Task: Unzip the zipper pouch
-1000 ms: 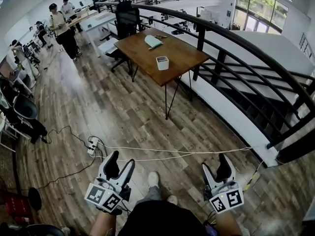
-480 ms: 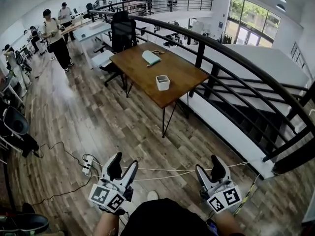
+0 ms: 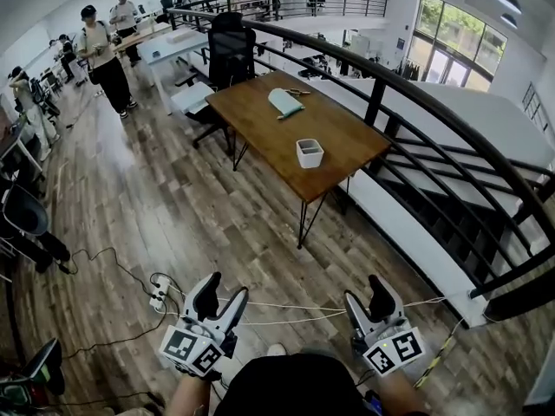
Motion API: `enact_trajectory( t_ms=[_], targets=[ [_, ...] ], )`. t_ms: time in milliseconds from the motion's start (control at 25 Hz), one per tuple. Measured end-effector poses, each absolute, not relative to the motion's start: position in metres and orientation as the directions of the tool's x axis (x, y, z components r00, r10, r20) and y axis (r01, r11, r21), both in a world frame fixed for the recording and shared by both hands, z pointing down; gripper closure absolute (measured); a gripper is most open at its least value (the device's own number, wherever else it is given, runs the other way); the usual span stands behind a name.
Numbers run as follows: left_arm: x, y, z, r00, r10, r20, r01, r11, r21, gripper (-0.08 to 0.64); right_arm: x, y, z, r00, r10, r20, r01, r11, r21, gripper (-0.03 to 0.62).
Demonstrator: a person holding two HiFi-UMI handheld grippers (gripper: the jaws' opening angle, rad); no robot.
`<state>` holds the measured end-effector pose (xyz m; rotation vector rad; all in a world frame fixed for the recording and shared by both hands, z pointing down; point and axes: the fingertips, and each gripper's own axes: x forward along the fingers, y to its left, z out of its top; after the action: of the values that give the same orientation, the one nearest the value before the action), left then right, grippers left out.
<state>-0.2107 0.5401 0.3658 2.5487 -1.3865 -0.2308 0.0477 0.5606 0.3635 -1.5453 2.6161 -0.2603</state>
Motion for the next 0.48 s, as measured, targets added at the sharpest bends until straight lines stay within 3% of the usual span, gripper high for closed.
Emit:
enact_trajectory(
  t_ms=[480],
  targets=[
    [-0.209, 0.453, 0.371, 0.451, -0.892, 0.009, -0.863, -0.434, 0.259, 0.278, 0.066, 0.44, 0.374, -0.544, -0.839, 0.01, -0.819, 0.529, -0.221, 0.339]
  ],
)
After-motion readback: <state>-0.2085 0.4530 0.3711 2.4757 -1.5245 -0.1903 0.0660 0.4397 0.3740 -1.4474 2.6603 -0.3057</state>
